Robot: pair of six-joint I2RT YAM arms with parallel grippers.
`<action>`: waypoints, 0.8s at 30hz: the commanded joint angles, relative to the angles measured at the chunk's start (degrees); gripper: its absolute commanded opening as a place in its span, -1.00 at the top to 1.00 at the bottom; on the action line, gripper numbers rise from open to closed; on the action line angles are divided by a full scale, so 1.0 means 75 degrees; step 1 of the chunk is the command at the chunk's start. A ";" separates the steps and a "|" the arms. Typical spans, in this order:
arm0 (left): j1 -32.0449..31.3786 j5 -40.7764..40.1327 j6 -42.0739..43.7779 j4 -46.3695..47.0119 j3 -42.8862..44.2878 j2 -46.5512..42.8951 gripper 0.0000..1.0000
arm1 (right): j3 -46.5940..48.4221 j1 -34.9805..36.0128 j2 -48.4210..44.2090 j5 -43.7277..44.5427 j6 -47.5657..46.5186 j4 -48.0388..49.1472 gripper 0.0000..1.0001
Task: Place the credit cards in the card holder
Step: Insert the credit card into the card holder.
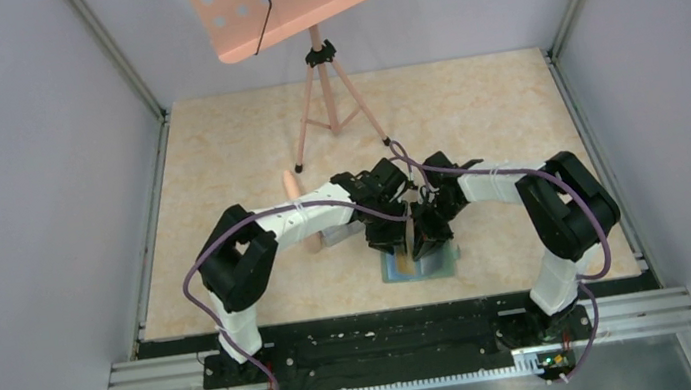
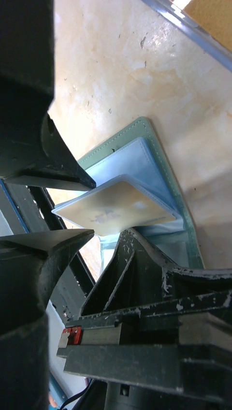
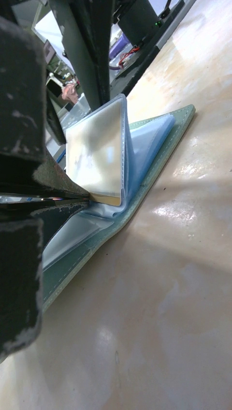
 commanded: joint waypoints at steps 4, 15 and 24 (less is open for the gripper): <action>-0.0099 -0.0067 0.0300 -0.0206 0.0453 -0.0081 0.34 | 0.0021 0.0137 -0.0092 0.0199 -0.0016 0.0085 1.00; -0.0071 -0.0135 0.0319 -0.0483 0.0722 0.0050 1.00 | 0.0517 0.0049 -0.0905 0.0673 0.0159 -0.0201 1.00; -0.0058 0.0853 0.0216 -0.0399 0.1380 0.0411 0.85 | 0.0753 -0.0960 -0.2118 0.1148 0.0164 -0.0637 1.00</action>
